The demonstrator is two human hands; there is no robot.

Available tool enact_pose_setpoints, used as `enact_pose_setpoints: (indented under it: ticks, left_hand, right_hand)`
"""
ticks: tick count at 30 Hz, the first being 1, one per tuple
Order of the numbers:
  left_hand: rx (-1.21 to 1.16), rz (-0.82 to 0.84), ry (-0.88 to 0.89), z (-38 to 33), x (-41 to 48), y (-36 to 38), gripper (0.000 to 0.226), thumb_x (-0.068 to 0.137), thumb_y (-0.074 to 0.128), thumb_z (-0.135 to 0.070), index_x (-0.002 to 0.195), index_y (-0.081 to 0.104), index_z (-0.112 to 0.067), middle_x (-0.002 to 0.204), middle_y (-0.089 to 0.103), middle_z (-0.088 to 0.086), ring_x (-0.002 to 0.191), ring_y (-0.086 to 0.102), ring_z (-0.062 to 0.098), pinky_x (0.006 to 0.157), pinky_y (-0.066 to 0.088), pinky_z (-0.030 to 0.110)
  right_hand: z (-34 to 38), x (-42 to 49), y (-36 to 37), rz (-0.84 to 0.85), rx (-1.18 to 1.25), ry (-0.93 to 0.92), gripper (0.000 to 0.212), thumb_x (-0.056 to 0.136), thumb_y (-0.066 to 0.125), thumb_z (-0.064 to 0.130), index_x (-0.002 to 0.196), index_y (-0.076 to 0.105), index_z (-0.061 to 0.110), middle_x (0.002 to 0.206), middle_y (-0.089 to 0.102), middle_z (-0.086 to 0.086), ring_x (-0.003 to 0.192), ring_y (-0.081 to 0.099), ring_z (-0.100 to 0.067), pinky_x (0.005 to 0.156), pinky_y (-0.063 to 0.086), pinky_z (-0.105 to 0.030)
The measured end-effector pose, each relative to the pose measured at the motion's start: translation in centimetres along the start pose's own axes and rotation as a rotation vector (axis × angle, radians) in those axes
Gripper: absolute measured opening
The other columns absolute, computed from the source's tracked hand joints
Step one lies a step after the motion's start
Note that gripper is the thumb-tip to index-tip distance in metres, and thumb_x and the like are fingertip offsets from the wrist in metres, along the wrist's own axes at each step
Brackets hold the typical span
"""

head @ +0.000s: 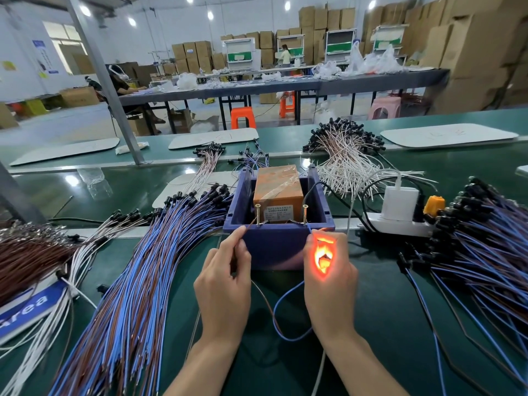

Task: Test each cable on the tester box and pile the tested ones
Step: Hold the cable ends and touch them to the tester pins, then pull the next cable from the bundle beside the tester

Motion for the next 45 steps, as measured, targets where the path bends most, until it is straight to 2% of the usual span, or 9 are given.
enact_pose_setpoints:
  ticks: [7, 10, 15, 19, 29, 36, 39, 42, 45]
  left_hand:
    - [-0.011, 0.002, -0.005, 0.1, 0.0, 0.0, 0.029, 0.097, 0.055, -0.022, 0.123, 0.068, -0.021, 0.081, 0.064, -0.008, 0.072, 0.061, 0.018, 0.061, 0.052, 0.038]
    - [-0.018, -0.002, -0.001, 0.2, -0.1, 0.1, 0.028, 0.097, 0.056, -0.02, 0.123, 0.069, -0.021, 0.083, 0.063, -0.011, 0.073, 0.062, 0.018, 0.061, 0.053, 0.041]
    - [-0.022, 0.0, -0.018, 0.5, -0.1, 0.2, 0.026, 0.099, 0.054, -0.024, 0.123, 0.066, -0.026, 0.08, 0.062, -0.012, 0.066, 0.056, 0.014, 0.058, 0.047, 0.033]
    - [-0.028, 0.001, -0.064, 1.0, -0.2, 0.3, 0.025, 0.101, 0.046, -0.036, 0.121, 0.061, -0.031, 0.071, 0.055, -0.01, 0.057, 0.046, 0.008, 0.058, 0.039, 0.028]
    - [-0.114, 0.044, -0.132, 0.5, -0.8, -0.6, 0.008, 0.1, 0.045, -0.044, 0.102, 0.051, -0.039, 0.072, 0.059, -0.011, 0.061, 0.055, 0.01, 0.057, 0.043, 0.028]
    - [-0.135, 0.038, -0.313, 1.4, -1.5, -2.6, 0.008, 0.104, 0.047, -0.029, 0.108, 0.054, -0.032, 0.1, 0.057, -0.009, 0.085, 0.056, 0.009, 0.069, 0.043, 0.013]
    - [-0.074, -0.048, -0.434, 1.1, -1.2, -4.6, 0.035, 0.105, 0.047, -0.023, 0.137, 0.045, -0.01, 0.125, 0.044, 0.012, 0.101, 0.042, 0.012, 0.09, 0.041, 0.033]
    - [0.002, -0.105, -0.221, -3.6, -0.1, -6.2, 0.041, 0.104, 0.046, -0.033, 0.138, 0.047, -0.011, 0.129, 0.038, 0.004, 0.121, 0.038, 0.023, 0.098, 0.043, 0.048]
    - [-0.077, 0.258, 0.082, -12.0, 1.1, -5.3, 0.035, 0.099, 0.038, -0.052, 0.116, 0.062, -0.033, 0.105, 0.047, -0.026, 0.102, 0.047, 0.003, 0.085, 0.049, 0.034]
  right_hand:
    - [-0.1, 0.0, 0.0, -0.004, -0.013, 0.003, 0.009, 0.098, 0.055, 0.036, 0.1, 0.049, 0.042, 0.075, 0.064, 0.021, 0.072, 0.062, 0.005, 0.054, 0.041, -0.005]
    - [-0.1, 0.0, 0.0, -0.002, -0.026, 0.003, 0.011, 0.098, 0.055, 0.035, 0.099, 0.048, 0.043, 0.095, 0.063, 0.024, 0.07, 0.062, 0.003, 0.051, 0.044, -0.011]
    - [-0.2, 0.0, 0.0, -0.008, -0.06, 0.015, 0.007, 0.101, 0.051, 0.041, 0.098, 0.046, 0.044, 0.094, 0.061, 0.023, 0.071, 0.061, -0.001, 0.055, 0.045, -0.015]
    - [-0.2, 0.0, 0.0, -0.012, -0.062, 0.033, 0.005, 0.1, 0.049, 0.041, 0.095, 0.047, 0.042, 0.09, 0.061, 0.021, 0.069, 0.06, -0.007, 0.057, 0.049, -0.033]
    - [0.5, -1.0, -1.7, 0.001, 0.013, 0.114, 0.007, 0.097, 0.049, 0.049, 0.095, 0.052, 0.042, 0.086, 0.062, 0.016, 0.068, 0.059, -0.01, 0.056, 0.044, -0.022]
    - [2.9, -0.9, -4.6, -0.049, 0.206, 0.249, 0.024, 0.101, 0.042, 0.041, 0.088, 0.062, 0.037, 0.061, 0.049, -0.002, 0.049, 0.036, -0.005, 0.047, 0.031, -0.022]
    - [5.1, 0.5, -6.7, -0.09, 0.319, 0.28, 0.026, 0.1, 0.042, 0.034, 0.081, 0.061, 0.03, 0.058, 0.038, 0.011, 0.053, 0.031, -0.008, 0.049, 0.03, -0.021]
    - [8.2, 2.9, -9.0, -0.109, 0.412, 0.232, 0.024, 0.097, 0.043, 0.032, 0.082, 0.061, 0.027, 0.061, 0.037, 0.012, 0.054, 0.029, -0.01, 0.05, 0.028, -0.025]
    - [12.5, 5.7, -11.4, -0.113, 0.48, 0.122, 0.022, 0.097, 0.045, 0.027, 0.083, 0.062, 0.022, 0.061, 0.039, 0.01, 0.053, 0.03, -0.01, 0.052, 0.027, -0.026]
Point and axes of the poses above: each hand's wrist, its own x-axis towards the middle knuckle, its own y-axis out of the palm, z = x × y, the point moved 3 cm from there along x, towards the middle knuckle
